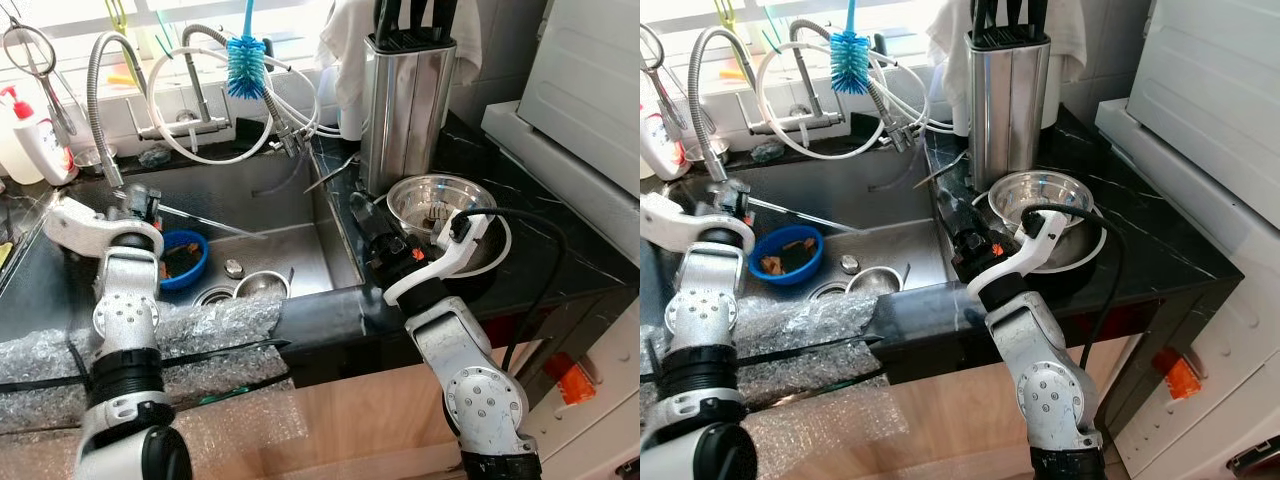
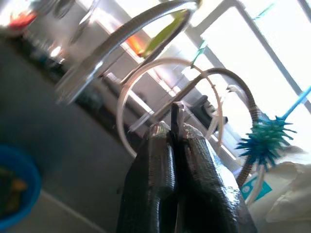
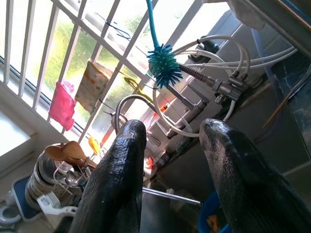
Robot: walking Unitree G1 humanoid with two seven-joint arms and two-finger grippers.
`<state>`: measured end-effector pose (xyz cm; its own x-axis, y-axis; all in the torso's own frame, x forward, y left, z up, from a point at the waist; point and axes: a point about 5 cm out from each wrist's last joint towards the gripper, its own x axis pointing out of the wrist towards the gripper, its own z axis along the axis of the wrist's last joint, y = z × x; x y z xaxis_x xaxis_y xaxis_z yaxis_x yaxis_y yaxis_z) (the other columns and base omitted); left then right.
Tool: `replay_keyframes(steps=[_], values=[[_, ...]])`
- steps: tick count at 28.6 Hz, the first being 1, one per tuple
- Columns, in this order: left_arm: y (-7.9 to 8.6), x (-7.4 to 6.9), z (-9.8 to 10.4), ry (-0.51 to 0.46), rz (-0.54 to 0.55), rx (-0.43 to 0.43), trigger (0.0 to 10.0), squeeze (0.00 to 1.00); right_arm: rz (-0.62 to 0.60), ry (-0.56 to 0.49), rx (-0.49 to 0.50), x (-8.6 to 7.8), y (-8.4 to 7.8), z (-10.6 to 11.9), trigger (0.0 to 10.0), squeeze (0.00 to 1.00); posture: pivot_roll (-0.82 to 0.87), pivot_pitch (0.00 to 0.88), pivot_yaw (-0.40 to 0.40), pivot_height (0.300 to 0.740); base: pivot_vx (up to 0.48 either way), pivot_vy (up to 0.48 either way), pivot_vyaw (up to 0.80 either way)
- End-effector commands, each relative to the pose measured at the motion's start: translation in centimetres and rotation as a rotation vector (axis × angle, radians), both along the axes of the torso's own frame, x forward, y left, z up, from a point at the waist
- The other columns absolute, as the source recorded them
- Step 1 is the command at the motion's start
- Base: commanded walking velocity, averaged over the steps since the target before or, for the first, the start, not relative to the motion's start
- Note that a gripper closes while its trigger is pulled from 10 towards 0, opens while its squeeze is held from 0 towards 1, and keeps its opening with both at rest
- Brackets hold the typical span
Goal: Kitchen organization
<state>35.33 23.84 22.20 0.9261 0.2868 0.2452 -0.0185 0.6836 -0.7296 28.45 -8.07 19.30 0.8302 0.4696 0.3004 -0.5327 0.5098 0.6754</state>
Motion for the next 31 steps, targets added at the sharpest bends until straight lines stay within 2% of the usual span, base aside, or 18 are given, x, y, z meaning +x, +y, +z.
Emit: replay_keyframes(steps=[1, 3, 4, 5, 6, 8, 10, 11, 12, 13, 14, 15, 17, 23, 26, 27, 31], values=[[-0.2, 0.0, 3.1, -0.099, 0.005, 0.121, 10.0, 0.00, 0.017, -0.046, 0.026, -0.3, 1.0, 1.3, 10.0, 0.00, -0.11, 0.000, 0.109, 0.740, 0.000, 0.000, 0.00], [-0.6, 0.0, 4.3, -0.138, 0.015, 0.228, 10.0, 0.00, 0.016, -0.052, 0.019, -0.3, 1.0, 1.3, 10.0, 0.00, -0.11, 0.000, 0.111, 0.740, 0.000, 0.000, 0.00], [-0.6, 0.0, 4.3, -0.138, 0.015, 0.228, 10.0, 0.00, 0.016, -0.052, 0.019, -0.3, 1.0, 1.3, 10.0, 0.00, -0.11, 0.000, 0.111, 0.740, 0.000, 0.000, 0.00], [-1.0, 0.0, 4.6, -0.139, 0.016, 0.312, 10.0, 0.00, 0.015, -0.052, 0.020, -0.3, 1.0, 1.3, 10.0, 0.00, -0.11, 0.000, 0.111, 0.740, 0.000, 0.000, 0.00], [-1.1, 0.0, 4.6, -0.139, 0.017, 0.344, 10.0, 0.00, 0.014, -0.052, 0.021, -0.4, 1.0, 1.4, 10.0, 0.00, -0.10, 0.000, 0.111, 0.740, 0.000, 0.000, 0.00], [-2.3, 0.2, 3.7, -0.095, -0.023, 0.607, 10.0, 0.00, 0.013, -0.057, 0.007, -0.4, 1.0, 1.3, 10.0, 0.00, -0.10, 0.000, 0.114, 0.740, 0.000, 0.000, 0.00], [-2.9, 0.1, 2.7, -0.079, -0.075, 0.737, 10.0, 0.00, 0.014, -0.061, -0.003, -0.5, 1.0, 1.3, 10.0, 0.00, -0.11, 0.000, 0.116, 0.740, 0.000, 0.000, 0.00], [-3.0, 0.0, 2.6, -0.079, -0.079, 0.761, 10.0, 0.00, 0.014, -0.063, -0.006, -0.5, 1.0, 1.3, 10.0, 0.00, -0.11, 0.000, 0.118, 0.740, 0.000, 0.000, 0.00], [-2.9, -0.1, 1.6, -0.058, -0.097, 0.856, 10.0, 0.00, 0.010, -0.068, -0.019, -0.5, 0.9, 1.3, 10.0, 0.00, -0.11, 0.000, 0.120, 0.740, 0.000, 0.000, 0.00], [-2.7, -0.1, 1.2, -0.045, -0.104, 0.880, 10.0, 0.00, 0.009, -0.071, -0.025, -0.6, 0.9, 1.3, 10.0, 0.00, -0.11, 0.000, 0.122, 0.740, 0.000, 0.000, 0.00], [-2.7, -0.3, 0.6, -0.036, -0.123, 0.967, 10.0, 0.00, 0.006, -0.074, -0.032, -0.6, 0.8, 1.3, 10.0, 0.00, -0.12, 0.000, 0.125, 0.740, 0.000, 0.000, 0.00], [-2.7, -0.3, 0.6, -0.036, -0.123, 0.967, 10.0, 0.00, 0.006, -0.074, -0.032, -0.6, 0.8, 1.3, 10.0, 0.00, -0.12, 0.000, 0.125, 0.740, 0.000, 0.000, 0.00], [-2.4, -0.4, -0.2, -0.013, -0.122, 1.066, 10.0, 0.00, 0.003, -0.077, -0.041, -0.8, 0.8, 1.2, 10.0, 0.00, -0.12, 0.000, 0.130, 0.740, 0.000, 0.000, 0.00], [-1.1, -0.8, -1.2, 0.021, -0.086, 1.165, 10.0, 0.00, -0.004, -0.073, -0.061, -1.1, 0.8, 0.8, 10.0, 0.00, -0.12, 0.000, 0.135, 0.740, 0.000, 0.000, 0.00], [-0.3, -1.1, -2.4, 0.048, -0.089, 1.304, 10.0, 0.00, -0.011, -0.069, -0.072, -1.3, 0.7, 0.6, 10.0, 0.00, -0.13, 0.000, 0.138, 0.740, 0.000, 0.000, 0.00], [0.0, -1.2, -2.8, 0.064, -0.088, 1.327, 10.0, 0.00, -0.013, -0.069, -0.076, -1.3, 0.6, 0.5, 10.0, 0.00, -0.13, 0.000, 0.139, 0.740, 0.000, 0.000, 0.00], [1.0, -1.6, -4.1, 0.118, -0.085, 1.354, 10.0, 0.00, -0.024, -0.068, -0.088, -1.4, 0.4, 0.4, 10.0, 0.00, -0.13, 0.000, 0.140, 0.740, 0.000, 0.000, 0.00]])
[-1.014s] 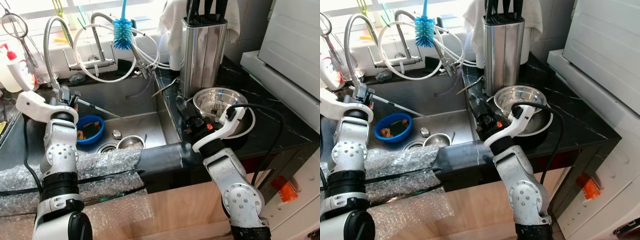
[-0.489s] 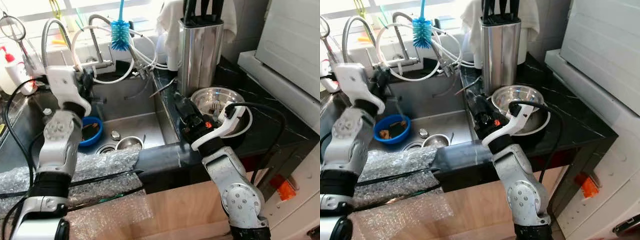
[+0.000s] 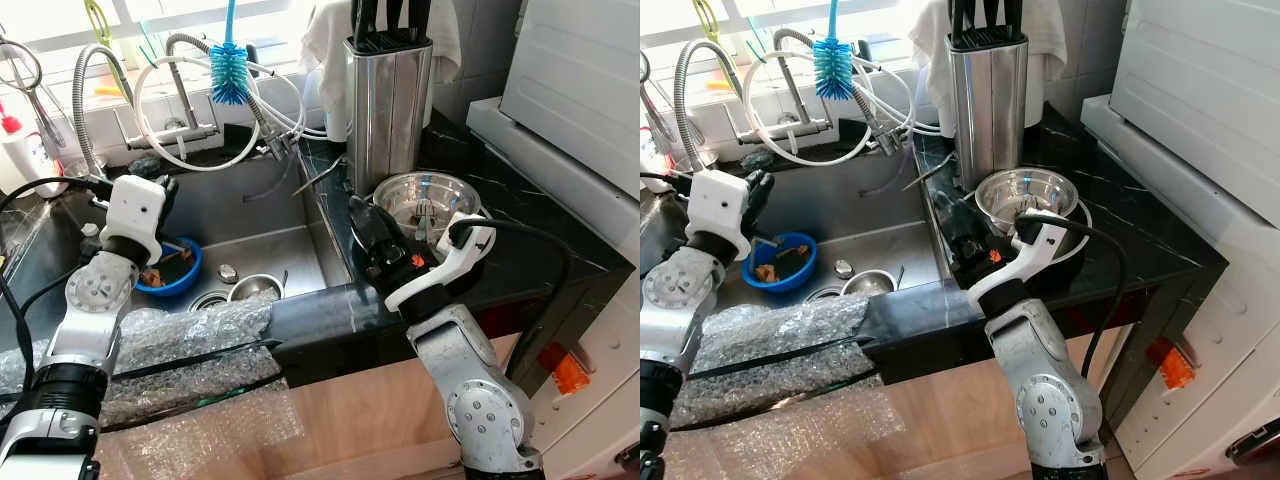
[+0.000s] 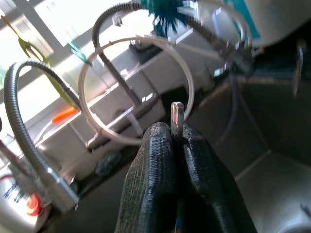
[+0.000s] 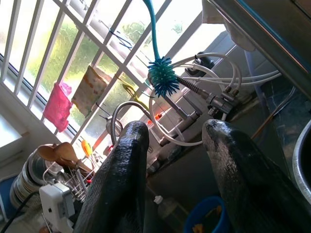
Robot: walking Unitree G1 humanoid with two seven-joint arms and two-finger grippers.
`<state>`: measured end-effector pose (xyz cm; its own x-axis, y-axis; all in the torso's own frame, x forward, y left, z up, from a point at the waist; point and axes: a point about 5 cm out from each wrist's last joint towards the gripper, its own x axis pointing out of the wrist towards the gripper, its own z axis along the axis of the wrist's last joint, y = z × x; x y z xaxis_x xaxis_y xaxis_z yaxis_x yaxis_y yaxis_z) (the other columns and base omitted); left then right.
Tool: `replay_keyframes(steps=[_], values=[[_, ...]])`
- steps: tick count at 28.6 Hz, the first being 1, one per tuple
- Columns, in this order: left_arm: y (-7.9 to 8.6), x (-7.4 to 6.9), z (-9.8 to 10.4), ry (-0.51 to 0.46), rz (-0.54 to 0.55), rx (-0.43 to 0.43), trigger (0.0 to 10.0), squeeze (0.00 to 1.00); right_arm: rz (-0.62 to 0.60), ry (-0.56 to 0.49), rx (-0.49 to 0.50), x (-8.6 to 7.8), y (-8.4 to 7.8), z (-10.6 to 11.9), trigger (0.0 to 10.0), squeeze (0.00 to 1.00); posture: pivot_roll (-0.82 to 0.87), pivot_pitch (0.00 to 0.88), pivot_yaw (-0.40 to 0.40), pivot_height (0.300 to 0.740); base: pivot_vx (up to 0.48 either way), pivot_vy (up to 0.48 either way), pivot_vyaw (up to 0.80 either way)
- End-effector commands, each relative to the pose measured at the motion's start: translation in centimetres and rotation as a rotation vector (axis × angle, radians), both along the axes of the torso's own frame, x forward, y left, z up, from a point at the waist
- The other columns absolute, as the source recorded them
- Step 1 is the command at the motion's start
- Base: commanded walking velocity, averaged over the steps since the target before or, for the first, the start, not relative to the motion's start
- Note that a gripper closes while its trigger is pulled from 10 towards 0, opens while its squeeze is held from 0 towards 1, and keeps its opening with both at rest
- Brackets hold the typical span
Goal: Kitchen organization
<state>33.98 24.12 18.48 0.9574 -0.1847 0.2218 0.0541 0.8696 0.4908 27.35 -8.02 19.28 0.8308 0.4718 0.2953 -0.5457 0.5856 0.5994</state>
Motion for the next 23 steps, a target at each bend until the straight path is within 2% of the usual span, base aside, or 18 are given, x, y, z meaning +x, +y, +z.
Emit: replay_keyframes(steps=[1, 3, 5, 7, 10, 12, 15, 23], values=[[0.8, -0.3, -0.5, 0.016, 0.021, 0.026, 10.0, 0.00, 0.007, -0.021, 0.004, -0.3, 0.3, 0.4, 10.0, 0.00, -0.13, 0.000, 0.140, 0.740, 0.000, 0.000, 0.00], [0.6, -0.4, -1.7, 0.041, 0.035, -0.019, 10.0, 0.00, 0.004, -0.019, 0.001, -0.3, 0.3, 0.2, 10.0, 0.00, -0.13, 0.000, 0.142, 0.740, 0.000, 0.000, 0.00], [0.3, -0.3, -2.8, 0.071, 0.055, -0.120, 10.0, 0.00, 0.005, -0.018, -0.008, -0.3, 0.4, 0.1, 10.0, 0.00, -0.13, 0.000, 0.144, 0.740, 0.000, 0.000, 0.00], [0.2, -0.3, -3.1, 0.082, 0.065, -0.164, 10.0, 0.00, 0.005, -0.020, -0.013, -0.3, 0.4, 0.1, 10.0, 0.00, -0.13, 0.000, 0.144, 0.740, 0.000, 0.000, 0.00], [0.2, -0.2, -3.2, 0.080, 0.066, -0.167, 10.0, 0.00, 0.005, -0.020, -0.014, -0.4, 0.4, 0.1, 10.0, 0.00, -0.13, 0.000, 0.144, 0.740, 0.000, 0.000, 0.00], [-0.1, -0.1, -3.9, 0.095, 0.094, -0.262, 10.0, 0.00, 0.002, -0.025, -0.016, -0.3, 0.5, 0.2, 10.0, 0.00, -0.13, 0.000, 0.143, 0.740, 0.000, 0.000, 0.00], [-0.5, -0.1, -4.8, 0.119, 0.101, -0.295, 10.0, 0.00, -0.010, -0.028, -0.019, -0.2, 0.3, 0.3, 10.0, 0.00, -0.13, 0.000, 0.140, 0.740, 0.000, 0.000, 0.00], [-1.3, 0.2, -5.3, 0.143, 0.093, -0.356, 10.0, 0.00, -0.009, -0.027, -0.031, -0.1, 0.4, 0.1, 10.0, 0.00, -0.13, 0.000, 0.142, 0.740, 0.000, 0.000, 0.00]])
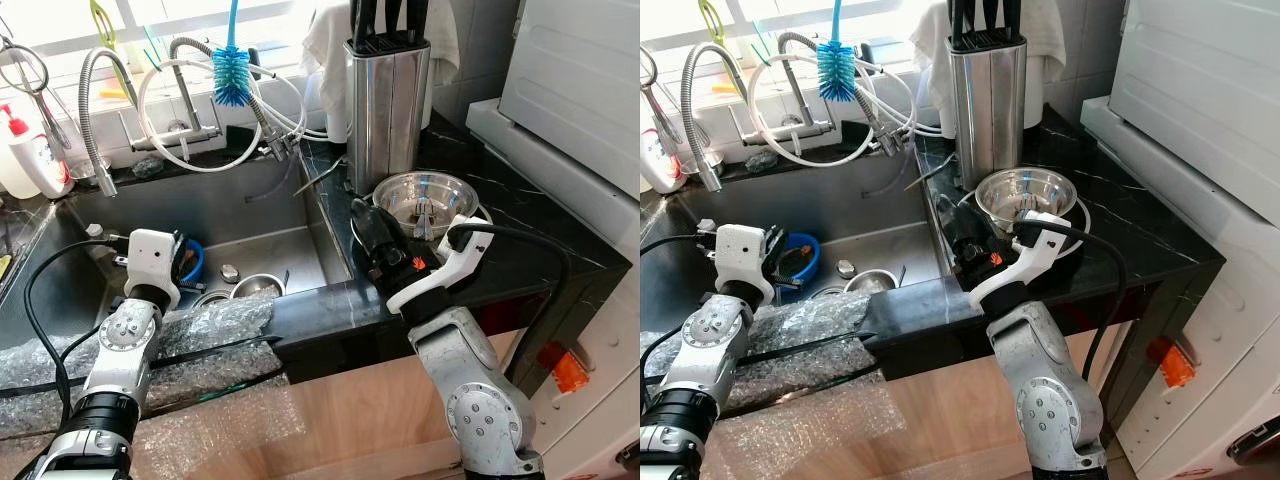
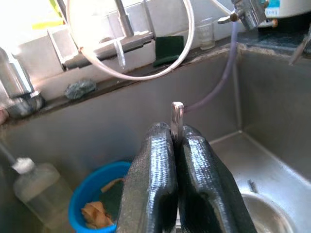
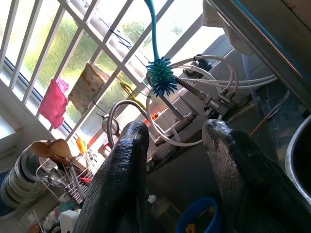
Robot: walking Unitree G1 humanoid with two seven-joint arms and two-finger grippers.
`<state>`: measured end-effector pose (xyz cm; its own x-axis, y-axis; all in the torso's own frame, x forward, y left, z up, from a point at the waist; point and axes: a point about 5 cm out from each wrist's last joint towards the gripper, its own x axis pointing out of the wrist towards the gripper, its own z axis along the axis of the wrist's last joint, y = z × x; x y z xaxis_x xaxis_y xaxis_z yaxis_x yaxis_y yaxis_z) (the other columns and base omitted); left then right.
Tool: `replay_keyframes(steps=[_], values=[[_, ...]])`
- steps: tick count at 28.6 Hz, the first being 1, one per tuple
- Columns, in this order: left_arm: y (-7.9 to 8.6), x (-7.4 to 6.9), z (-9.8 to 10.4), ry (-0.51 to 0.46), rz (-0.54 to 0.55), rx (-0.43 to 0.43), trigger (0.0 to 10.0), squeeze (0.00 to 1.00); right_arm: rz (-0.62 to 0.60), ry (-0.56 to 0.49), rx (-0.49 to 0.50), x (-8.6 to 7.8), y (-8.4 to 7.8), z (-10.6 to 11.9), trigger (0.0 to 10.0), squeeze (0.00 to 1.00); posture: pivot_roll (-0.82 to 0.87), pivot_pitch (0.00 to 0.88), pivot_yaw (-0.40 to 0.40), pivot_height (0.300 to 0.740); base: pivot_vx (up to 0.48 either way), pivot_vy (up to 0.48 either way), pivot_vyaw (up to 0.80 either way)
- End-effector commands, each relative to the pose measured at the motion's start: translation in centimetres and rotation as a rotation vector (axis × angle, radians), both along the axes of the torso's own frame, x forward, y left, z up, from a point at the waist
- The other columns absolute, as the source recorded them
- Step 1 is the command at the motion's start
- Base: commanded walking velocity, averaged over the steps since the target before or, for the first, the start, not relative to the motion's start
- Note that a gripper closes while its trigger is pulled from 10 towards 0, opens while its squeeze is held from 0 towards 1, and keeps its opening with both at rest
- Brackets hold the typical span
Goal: Kitchen organization
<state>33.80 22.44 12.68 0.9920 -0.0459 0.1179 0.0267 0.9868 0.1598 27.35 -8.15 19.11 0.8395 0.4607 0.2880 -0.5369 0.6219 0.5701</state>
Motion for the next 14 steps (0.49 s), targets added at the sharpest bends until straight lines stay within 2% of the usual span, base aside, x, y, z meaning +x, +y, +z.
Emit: replay_keyframes(steps=[1, 9, 10, 11, 12, 14], values=[[0.25, 0.43, 0.43, 0.004, 0.012, -0.024, 10.0, 0.00, 0.017, -0.014, 0.005, -0.06, 0.51, 0.29, 10.0, 0.00, -0.13, 0.000, 0.142, 0.740, 0.000, 0.000, 0.00], [-0.30, 0.65, -0.11, 0.045, -0.008, -0.031, 10.0, 0.00, 0.011, -0.009, -0.008, -0.07, 0.40, 0.11, 10.0, 0.00, -0.13, 0.000, 0.140, 0.740, 0.000, 0.000, 0.00], [-0.43, 0.68, -0.21, 0.054, -0.014, -0.023, 10.0, 0.05, 0.010, -0.009, -0.010, -0.05, 0.38, 0.11, 10.0, 0.00, -0.13, 0.000, 0.140, 0.740, 0.000, 0.000, 0.00], [-0.50, 0.68, -0.29, 0.059, -0.017, -0.018, 10.0, 0.16, 0.009, -0.009, -0.011, -0.05, 0.37, 0.10, 10.0, 0.00, -0.13, 0.000, 0.140, 0.740, 0.000, 0.000, 0.00], [-0.63, 0.69, -0.40, 0.065, -0.022, -0.021, 10.0, 1.00, 0.009, -0.008, -0.013, -0.03, 0.38, 0.09, 10.0, 0.00, -0.13, 0.000, 0.140, 0.740, 0.000, 0.000, 0.00], [-0.69, 0.69, -0.43, 0.066, -0.024, -0.031, 10.0, 1.00, 0.010, -0.008, -0.016, -0.03, 0.38, 0.07, 10.0, 0.00, -0.14, 0.000, 0.139, 0.740, 0.000, 0.000, 0.00]])
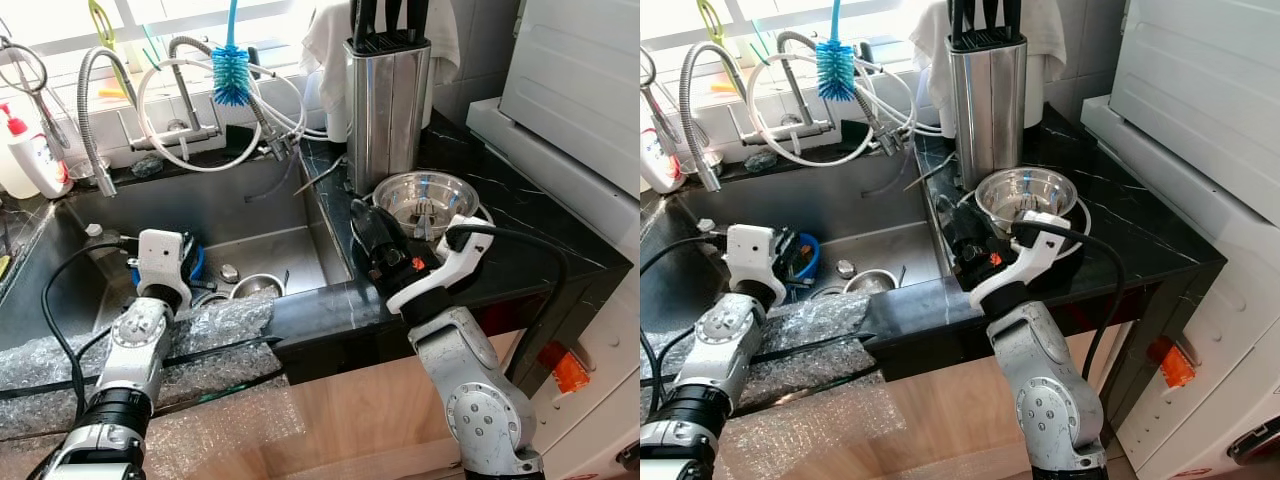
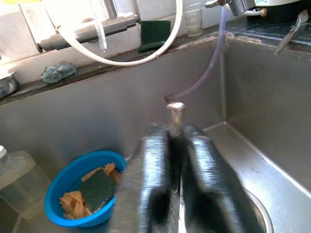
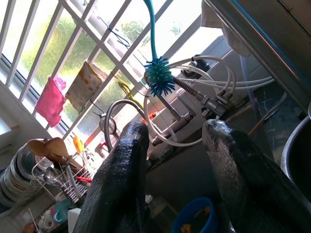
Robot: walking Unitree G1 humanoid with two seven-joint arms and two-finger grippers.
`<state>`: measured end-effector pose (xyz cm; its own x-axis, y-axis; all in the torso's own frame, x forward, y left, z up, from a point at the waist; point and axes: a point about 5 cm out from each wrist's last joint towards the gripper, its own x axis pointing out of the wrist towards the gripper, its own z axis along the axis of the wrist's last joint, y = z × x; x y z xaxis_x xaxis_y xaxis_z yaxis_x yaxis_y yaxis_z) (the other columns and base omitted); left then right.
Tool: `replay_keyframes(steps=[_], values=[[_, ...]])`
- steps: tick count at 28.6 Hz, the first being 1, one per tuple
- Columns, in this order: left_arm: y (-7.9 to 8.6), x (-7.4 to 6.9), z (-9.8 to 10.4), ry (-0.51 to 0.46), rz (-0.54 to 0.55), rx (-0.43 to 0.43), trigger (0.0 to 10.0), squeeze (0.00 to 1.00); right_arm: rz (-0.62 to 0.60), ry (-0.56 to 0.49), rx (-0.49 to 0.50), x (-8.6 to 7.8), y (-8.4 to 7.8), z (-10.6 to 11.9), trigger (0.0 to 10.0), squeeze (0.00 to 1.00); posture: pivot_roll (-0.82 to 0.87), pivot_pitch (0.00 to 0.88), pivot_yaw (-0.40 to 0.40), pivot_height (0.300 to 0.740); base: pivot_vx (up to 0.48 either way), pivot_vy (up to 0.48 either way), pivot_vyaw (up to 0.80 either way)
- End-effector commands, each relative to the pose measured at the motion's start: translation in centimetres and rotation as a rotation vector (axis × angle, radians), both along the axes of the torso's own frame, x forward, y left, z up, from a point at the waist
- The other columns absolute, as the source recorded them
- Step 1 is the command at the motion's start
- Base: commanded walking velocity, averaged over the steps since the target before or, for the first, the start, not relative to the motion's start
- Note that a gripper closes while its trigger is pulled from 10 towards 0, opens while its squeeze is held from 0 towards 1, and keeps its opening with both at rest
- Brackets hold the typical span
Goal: Kitchen organization
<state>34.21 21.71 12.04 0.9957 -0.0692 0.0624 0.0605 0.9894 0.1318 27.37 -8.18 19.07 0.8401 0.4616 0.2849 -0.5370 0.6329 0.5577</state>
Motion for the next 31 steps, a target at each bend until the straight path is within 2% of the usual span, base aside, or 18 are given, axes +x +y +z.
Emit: replay_keyframes(steps=[1, 9, 10, 14, 18, 19, 21, 24, 28, 30, 31], values=[[0.0, 0.3, 0.2, 0.009, 0.002, -0.005, 10.0, 1.00, 0.014, -0.003, 0.000, -0.1, 0.4, 0.1, 10.0, 0.00, -0.14, 0.000, 0.139, 0.740, 0.000, 0.000, 0.00], [-0.2, 0.3, 0.2, 0.009, 0.001, -0.007, 10.0, 1.00, 0.018, -0.005, -0.007, -0.1, 0.5, 0.1, 10.0, 0.00, -0.13, 0.000, 0.137, 0.740, 0.000, 0.000, 0.00], [-0.2, 0.3, 0.2, 0.008, 0.002, -0.007, 10.0, 0.00, 0.017, -0.006, -0.010, -0.1, 0.5, 0.1, 10.0, 0.00, -0.13, 0.000, 0.135, 0.740, 0.000, 0.000, 0.00], [-0.5, 0.4, 0.4, -0.005, 0.005, -0.031, 10.0, 0.00, 0.006, -0.024, -0.040, -0.1, 0.5, 0.3, 10.0, 0.00, -0.14, 0.000, 0.134, 0.740, 0.000, 0.000, 0.00], [-0.8, 0.7, 0.9, -0.024, 0.012, -0.100, 10.0, 0.00, -0.062, -0.095, -0.222, 0.0, 0.4, 0.7, 10.0, 0.00, -0.14, 0.000, 0.134, 0.740, 0.000, 0.000, 0.00], [-0.9, 0.8, 1.3, -0.032, 0.016, -0.144, 10.0, 0.00, -0.079, -0.148, -0.317, -0.1, 0.5, 0.9, 10.0, 0.00, -0.14, 0.000, 0.134, 0.740, 0.000, 0.000, 0.00], [-1.0, 0.8, 1.7, -0.045, 0.014, -0.174, 10.0, 0.00, -0.083, -0.180, -0.353, -0.2, 0.7, 1.1, 10.0, 0.00, -0.14, 0.000, 0.133, 0.740, 0.000, 0.000, 0.00], [-1.4, 1.0, 3.0, -0.084, -0.023, -0.179, 10.0, 0.00, -0.107, -0.174, -0.318, -0.2, 0.5, 1.3, 10.0, 0.00, -0.14, 0.000, 0.130, 0.740, 0.000, 0.000, 0.00], [-1.5, 1.2, 5.0, -0.148, -0.060, -0.136, 10.0, 0.00, -0.137, -0.180, -0.343, -0.2, 0.3, 1.1, 10.0, 0.00, -0.13, 0.000, 0.127, 0.740, 0.000, 0.000, 0.00], [-1.3, 1.3, 6.7, -0.198, -0.079, -0.124, 10.0, 0.00, -0.147, -0.184, -0.350, -0.1, 0.2, 1.0, 10.0, 0.00, -0.13, 0.000, 0.127, 0.740, 0.000, 0.000, 0.00], [-1.3, 1.3, 6.7, -0.198, -0.079, -0.124, 10.0, 0.00, -0.147, -0.184, -0.350, -0.1, 0.2, 1.0, 10.0, 0.00, -0.13, 0.000, 0.127, 0.740, 0.000, 0.000, 0.00]])
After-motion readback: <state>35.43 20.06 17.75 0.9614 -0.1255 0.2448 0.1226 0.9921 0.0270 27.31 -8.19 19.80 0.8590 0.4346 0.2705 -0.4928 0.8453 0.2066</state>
